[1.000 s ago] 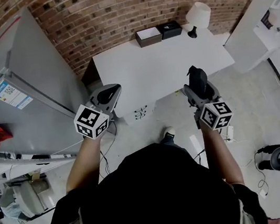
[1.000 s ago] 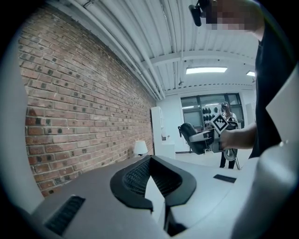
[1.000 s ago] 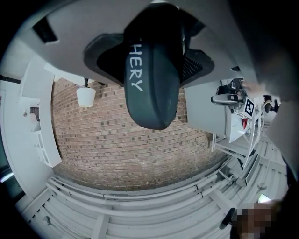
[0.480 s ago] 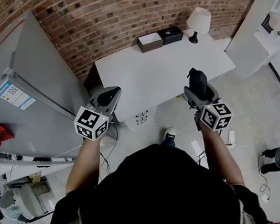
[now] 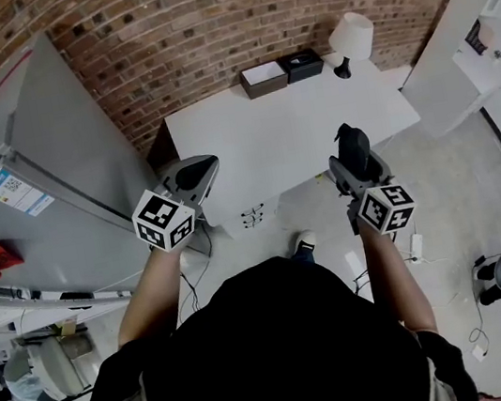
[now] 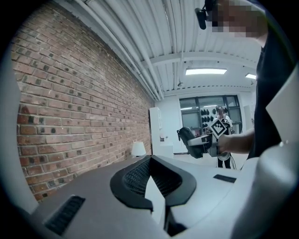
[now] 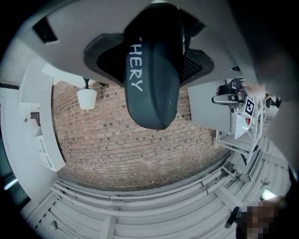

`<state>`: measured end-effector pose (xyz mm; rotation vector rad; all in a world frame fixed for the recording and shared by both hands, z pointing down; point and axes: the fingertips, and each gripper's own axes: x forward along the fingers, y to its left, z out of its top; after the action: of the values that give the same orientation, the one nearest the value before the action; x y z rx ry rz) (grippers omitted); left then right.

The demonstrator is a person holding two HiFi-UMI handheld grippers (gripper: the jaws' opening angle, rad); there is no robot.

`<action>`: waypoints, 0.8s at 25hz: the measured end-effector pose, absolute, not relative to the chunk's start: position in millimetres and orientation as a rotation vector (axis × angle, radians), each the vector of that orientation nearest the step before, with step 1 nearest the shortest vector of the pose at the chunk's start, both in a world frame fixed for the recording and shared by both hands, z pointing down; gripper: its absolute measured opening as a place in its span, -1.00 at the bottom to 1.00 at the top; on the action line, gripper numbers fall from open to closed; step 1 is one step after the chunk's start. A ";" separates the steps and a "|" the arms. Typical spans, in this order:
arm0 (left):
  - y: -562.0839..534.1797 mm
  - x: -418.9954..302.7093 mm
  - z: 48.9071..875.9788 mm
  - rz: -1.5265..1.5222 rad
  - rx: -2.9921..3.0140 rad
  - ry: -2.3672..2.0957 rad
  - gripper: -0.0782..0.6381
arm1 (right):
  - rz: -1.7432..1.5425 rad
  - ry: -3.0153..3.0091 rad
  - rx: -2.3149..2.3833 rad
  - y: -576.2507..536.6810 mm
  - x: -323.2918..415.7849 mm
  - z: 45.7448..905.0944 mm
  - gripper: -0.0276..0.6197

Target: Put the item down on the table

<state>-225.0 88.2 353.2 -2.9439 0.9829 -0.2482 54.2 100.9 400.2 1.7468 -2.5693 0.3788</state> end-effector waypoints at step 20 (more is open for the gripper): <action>12.4 -178.6 375.3 -0.302 -2.973 1.003 -0.74 | 0.432 -2.537 1.729 19.4 99.7 424.0 0.16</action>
<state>-178.6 12.4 375.3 -2.9726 1.0034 -0.3017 99.7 19.4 424.0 1.7290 -2.5372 0.4318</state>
